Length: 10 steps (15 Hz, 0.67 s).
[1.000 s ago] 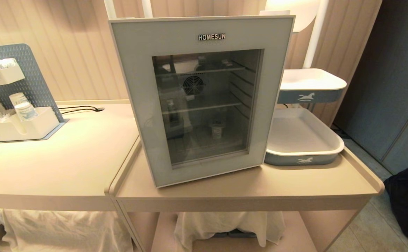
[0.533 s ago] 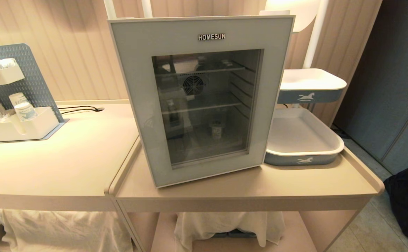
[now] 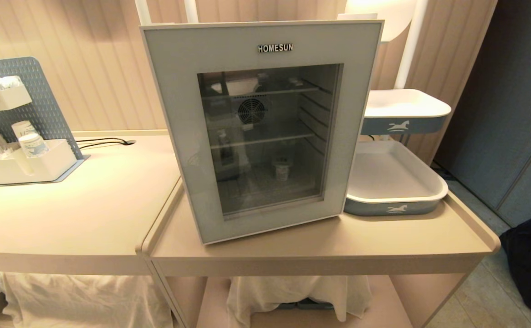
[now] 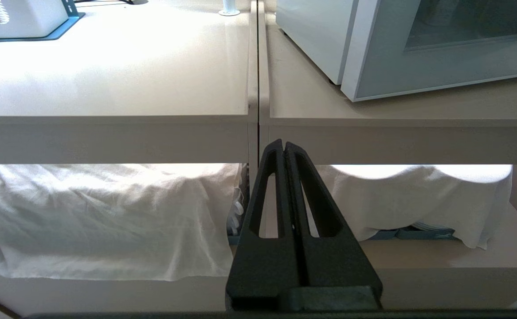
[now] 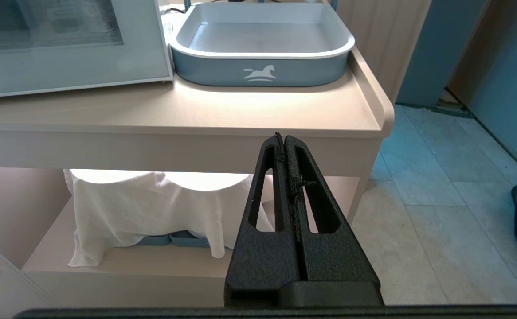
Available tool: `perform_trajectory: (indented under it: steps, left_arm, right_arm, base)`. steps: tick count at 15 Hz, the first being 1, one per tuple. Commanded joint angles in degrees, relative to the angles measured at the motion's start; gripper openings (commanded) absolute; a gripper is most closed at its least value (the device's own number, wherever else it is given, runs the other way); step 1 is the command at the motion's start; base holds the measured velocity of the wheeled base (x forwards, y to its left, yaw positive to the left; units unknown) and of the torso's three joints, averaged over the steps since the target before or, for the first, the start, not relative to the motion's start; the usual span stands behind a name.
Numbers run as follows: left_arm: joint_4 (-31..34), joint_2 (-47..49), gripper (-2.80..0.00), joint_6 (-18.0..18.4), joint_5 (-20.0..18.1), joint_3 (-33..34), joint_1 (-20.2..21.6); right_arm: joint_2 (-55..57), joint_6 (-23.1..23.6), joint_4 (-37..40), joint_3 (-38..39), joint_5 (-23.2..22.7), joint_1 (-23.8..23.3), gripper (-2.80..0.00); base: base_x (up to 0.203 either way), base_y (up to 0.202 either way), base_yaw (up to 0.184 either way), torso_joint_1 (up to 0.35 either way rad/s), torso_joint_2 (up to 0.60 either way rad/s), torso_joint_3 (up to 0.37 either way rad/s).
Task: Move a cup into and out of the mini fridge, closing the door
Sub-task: Open the freezer door
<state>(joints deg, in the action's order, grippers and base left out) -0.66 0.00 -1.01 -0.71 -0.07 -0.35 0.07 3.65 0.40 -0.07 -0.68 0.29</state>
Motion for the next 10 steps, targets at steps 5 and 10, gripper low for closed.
perform_trajectory:
  steps: [5, 10]
  left_arm:
    - [-0.04, 0.09, -2.8, -0.04, 0.0, -0.01, 0.0]
    - [-0.04, 0.09, -2.8, -0.04, 0.0, -0.01, 0.02]
  right_arm:
    - [0.1, 0.04, -0.05, 0.07, -0.02, 0.06, -2.8]
    - [0.1, 0.04, -0.05, 0.07, -0.02, 0.06, -2.8]
  base:
    - [0.0, 0.0, 0.0, 0.0, 0.0, 0.0]
    - [0.0, 0.0, 0.0, 0.0, 0.0, 0.0]
